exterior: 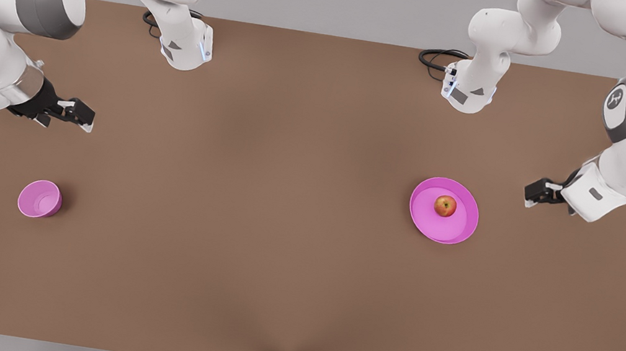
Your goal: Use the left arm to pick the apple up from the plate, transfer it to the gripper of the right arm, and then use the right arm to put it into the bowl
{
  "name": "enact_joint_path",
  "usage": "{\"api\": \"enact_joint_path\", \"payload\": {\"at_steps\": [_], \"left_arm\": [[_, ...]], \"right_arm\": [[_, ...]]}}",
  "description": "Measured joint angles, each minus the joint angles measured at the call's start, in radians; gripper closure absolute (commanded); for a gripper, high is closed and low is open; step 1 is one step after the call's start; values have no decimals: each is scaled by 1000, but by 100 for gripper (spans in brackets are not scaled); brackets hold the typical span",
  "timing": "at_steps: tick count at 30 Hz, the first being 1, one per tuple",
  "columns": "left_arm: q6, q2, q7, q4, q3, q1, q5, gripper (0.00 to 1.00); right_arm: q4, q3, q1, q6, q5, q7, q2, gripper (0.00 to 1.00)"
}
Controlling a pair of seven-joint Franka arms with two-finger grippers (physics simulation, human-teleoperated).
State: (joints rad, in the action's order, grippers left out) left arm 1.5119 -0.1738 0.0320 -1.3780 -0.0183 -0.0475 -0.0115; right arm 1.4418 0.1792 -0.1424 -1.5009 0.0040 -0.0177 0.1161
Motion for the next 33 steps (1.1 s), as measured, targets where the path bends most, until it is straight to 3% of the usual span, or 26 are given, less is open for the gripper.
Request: {"api": "enact_joint_path", "payload": {"at_steps": [3, 8, 12, 26, 33], "left_arm": [[45, -16, 1, -49, -1, -2, 3, 0], [334, 0, 30, -490, -3, -93, 11, 0], [591, -19, 73, -723, -4, -158, 13, 0], [1083, -31, 160, -1029, -2, -149, 15, 0], [1201, -26, 170, -1091, 0, -152, 12, 0]], "right_arm": [[-1, 1, 1, -2, 0, -1, 0, 0], [-1, 1, 1, -2, -1, -3, -1, 0], [-1, 1, -1, -2, -1, -4, 0, 0], [0, 2, -2, -4, 0, -6, 0, 0], [-1, 1, -2, -4, 0, -6, 2, 0]]}}
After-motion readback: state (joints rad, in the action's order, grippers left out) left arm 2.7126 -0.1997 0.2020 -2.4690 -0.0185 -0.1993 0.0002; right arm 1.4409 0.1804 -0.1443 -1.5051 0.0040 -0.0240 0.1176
